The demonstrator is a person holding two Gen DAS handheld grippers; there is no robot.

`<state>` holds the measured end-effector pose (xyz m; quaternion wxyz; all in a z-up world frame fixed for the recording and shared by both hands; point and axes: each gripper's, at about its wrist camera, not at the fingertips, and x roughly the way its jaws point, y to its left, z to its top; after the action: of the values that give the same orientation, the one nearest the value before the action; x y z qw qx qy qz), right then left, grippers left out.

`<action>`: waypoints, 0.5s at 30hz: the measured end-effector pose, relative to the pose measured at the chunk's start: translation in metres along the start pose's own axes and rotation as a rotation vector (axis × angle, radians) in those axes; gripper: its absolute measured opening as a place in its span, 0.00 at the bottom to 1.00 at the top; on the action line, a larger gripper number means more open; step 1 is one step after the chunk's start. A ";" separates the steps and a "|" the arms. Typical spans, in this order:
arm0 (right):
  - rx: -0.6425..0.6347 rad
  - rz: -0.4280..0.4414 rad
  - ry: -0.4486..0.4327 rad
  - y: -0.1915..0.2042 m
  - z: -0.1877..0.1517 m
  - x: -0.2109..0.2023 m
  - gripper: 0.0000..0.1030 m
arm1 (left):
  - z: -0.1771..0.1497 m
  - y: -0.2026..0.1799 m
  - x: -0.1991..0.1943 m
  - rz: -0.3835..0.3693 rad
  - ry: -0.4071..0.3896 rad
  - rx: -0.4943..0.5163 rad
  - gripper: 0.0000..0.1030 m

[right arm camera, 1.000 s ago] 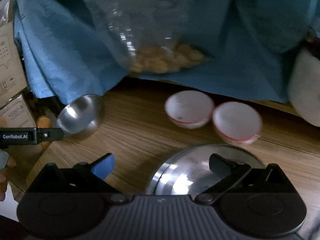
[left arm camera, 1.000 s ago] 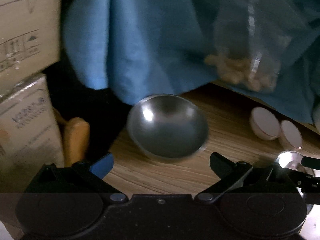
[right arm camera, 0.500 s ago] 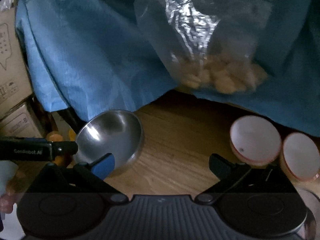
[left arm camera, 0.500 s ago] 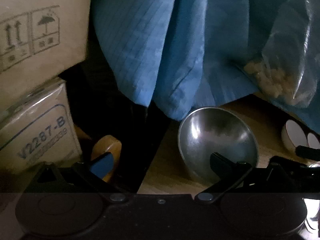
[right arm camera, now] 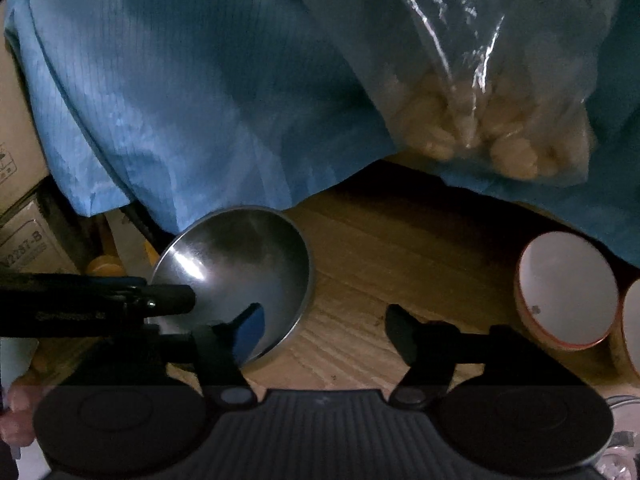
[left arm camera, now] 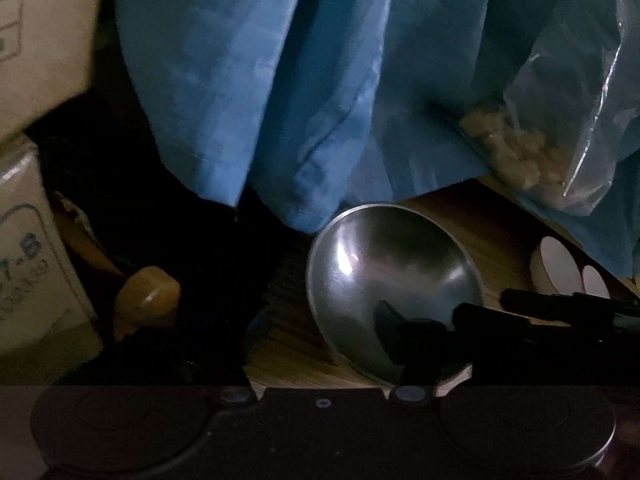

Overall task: Organize plates and bowls
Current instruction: 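Move both grippers toward the small steel bowl, then close the left gripper on the steel bowl rim while the right gripper grips its other rim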

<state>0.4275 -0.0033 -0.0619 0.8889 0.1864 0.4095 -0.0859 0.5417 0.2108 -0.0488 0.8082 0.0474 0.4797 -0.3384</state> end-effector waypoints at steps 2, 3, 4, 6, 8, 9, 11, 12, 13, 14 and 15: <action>-0.002 0.015 0.011 0.000 -0.001 0.002 0.54 | 0.000 -0.001 0.002 -0.010 0.013 -0.003 0.39; -0.004 0.022 0.013 0.001 -0.001 0.003 0.51 | 0.000 -0.002 0.002 -0.015 0.017 -0.002 0.36; -0.006 0.031 0.014 0.001 -0.001 0.003 0.47 | 0.000 -0.003 0.002 -0.016 0.020 0.001 0.33; -0.011 0.048 0.017 0.003 -0.002 0.003 0.41 | 0.000 -0.005 0.003 -0.005 0.021 0.006 0.32; -0.013 0.061 0.025 0.004 -0.003 0.006 0.34 | -0.001 -0.006 0.003 -0.004 0.025 0.003 0.23; -0.015 0.069 0.032 0.004 -0.004 0.007 0.32 | -0.001 -0.008 0.005 -0.008 0.028 -0.001 0.21; -0.018 0.073 0.038 0.006 -0.006 0.009 0.30 | -0.002 -0.009 0.005 -0.003 0.027 -0.007 0.21; -0.020 0.075 0.036 0.006 -0.008 0.008 0.29 | -0.003 -0.011 0.004 0.000 0.028 -0.006 0.21; -0.019 0.079 0.036 0.005 -0.009 0.007 0.28 | -0.004 -0.012 0.004 0.000 0.029 -0.008 0.21; -0.021 0.080 0.038 0.004 -0.010 0.006 0.27 | -0.005 -0.015 0.004 -0.002 0.033 -0.010 0.21; -0.023 0.080 0.042 0.003 -0.012 0.004 0.27 | -0.006 -0.017 0.003 -0.004 0.037 -0.010 0.21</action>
<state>0.4225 0.0041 -0.0712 0.8850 0.1941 0.4211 -0.0418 0.5277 0.1985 -0.0503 0.7987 0.0487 0.4962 -0.3369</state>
